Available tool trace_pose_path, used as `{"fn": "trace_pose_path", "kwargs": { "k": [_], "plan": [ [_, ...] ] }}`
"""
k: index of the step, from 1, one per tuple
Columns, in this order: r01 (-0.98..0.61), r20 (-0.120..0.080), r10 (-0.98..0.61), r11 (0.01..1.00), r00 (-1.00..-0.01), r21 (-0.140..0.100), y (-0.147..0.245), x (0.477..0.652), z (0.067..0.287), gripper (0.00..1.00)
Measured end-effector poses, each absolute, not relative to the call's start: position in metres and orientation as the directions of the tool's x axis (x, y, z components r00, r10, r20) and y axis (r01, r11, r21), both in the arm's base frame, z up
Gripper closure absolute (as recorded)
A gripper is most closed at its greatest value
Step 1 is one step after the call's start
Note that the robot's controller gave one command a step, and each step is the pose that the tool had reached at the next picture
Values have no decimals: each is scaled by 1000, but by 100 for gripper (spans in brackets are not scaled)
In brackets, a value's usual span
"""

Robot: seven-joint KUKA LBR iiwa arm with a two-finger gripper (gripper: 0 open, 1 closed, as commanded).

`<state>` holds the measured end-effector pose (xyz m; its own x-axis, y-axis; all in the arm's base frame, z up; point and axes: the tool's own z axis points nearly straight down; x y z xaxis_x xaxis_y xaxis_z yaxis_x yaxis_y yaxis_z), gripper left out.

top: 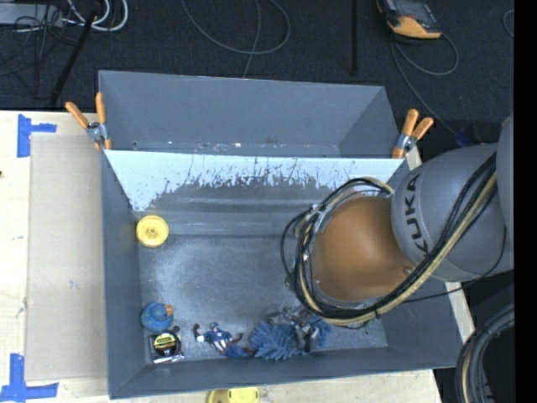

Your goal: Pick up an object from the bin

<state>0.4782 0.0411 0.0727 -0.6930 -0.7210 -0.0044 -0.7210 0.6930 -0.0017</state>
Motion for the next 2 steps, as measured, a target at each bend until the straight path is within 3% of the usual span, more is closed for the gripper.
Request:
{"fn": "trace_pose_path", "kwargs": {
  "k": [1, 2],
  "plan": [
    [-720, -5, -720, 694, -694, -2, 41, 478, 73, 100],
    [-751, -1, -751, 660, -660, 1, 37, 498, 202, 100]
  ]
}}
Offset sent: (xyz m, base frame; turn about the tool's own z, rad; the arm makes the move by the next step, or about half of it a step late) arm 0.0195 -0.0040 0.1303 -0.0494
